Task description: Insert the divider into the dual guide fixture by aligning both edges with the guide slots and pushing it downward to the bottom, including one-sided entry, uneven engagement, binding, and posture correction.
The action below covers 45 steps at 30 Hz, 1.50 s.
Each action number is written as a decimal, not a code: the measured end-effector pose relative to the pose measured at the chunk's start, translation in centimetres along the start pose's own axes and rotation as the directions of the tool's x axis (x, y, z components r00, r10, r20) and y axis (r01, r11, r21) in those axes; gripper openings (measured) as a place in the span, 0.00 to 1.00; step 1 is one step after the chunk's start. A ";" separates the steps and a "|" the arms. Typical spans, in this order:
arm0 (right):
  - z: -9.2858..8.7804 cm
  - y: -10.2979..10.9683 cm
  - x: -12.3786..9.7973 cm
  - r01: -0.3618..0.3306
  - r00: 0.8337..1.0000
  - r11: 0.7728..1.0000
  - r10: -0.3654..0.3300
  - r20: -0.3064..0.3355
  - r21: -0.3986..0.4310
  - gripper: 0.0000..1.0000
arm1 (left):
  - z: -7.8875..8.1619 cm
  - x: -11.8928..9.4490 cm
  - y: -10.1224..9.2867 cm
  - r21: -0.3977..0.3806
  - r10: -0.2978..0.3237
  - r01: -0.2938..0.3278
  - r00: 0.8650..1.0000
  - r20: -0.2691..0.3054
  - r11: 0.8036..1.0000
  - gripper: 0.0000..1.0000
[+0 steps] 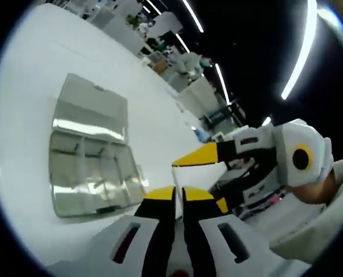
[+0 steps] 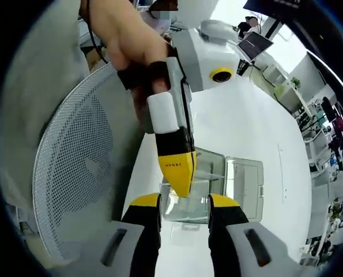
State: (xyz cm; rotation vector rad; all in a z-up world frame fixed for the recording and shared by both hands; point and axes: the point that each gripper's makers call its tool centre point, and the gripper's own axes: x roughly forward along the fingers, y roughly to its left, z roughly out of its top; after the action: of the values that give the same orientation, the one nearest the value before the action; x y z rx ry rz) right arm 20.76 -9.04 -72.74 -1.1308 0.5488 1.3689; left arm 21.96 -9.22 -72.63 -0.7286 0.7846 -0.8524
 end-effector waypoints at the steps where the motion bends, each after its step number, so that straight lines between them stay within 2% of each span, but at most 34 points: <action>1: 0.0 0.0 0.0 0.000 1.000 1.000 0.000 -0.001 0.001 0.27 | 0.0 0.0 0.1 -0.003 0.001 -0.001 1.000 0.000 1.000 0.01; 15: 0.4 -0.2 0.2 0.024 1.000 1.000 -0.024 -0.007 -0.001 0.28 | 0.1 -0.4 0.6 -0.144 -0.008 0.012 1.000 0.025 0.989 0.00; 22: 0.8 -0.7 -0.2 0.049 0.999 0.999 -0.049 0.015 0.003 0.31 | 0.5 -0.6 0.4 -0.166 -0.029 0.037 0.998 0.049 0.985 0.00; 35: 0.4 -0.6 -1.0 -0.008 0.999 0.999 0.006 0.043 0.049 0.31 | 0.8 -1.4 0.3 -0.026 -0.056 0.057 0.998 0.033 0.998 0.00; 41: 0.5 -1.0 -1.4 -0.041 0.997 0.996 0.035 0.076 0.084 0.31 | 0.4 -1.6 -0.3 0.058 -0.087 0.088 0.996 -0.010 0.994 0.00; 45: 0.6 -1.3 -1.6 -0.069 0.994 0.994 0.061 0.095 0.089 0.27 | 0.5 -1.6 -0.8 0.122 -0.099 0.099 0.995 -0.014 0.988 0.00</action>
State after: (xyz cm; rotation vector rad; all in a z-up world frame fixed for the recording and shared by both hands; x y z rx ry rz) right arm 21.50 -9.09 -70.75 -0.9778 0.5804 1.4301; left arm 21.41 -8.11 -71.19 -0.6598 0.7007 -0.9849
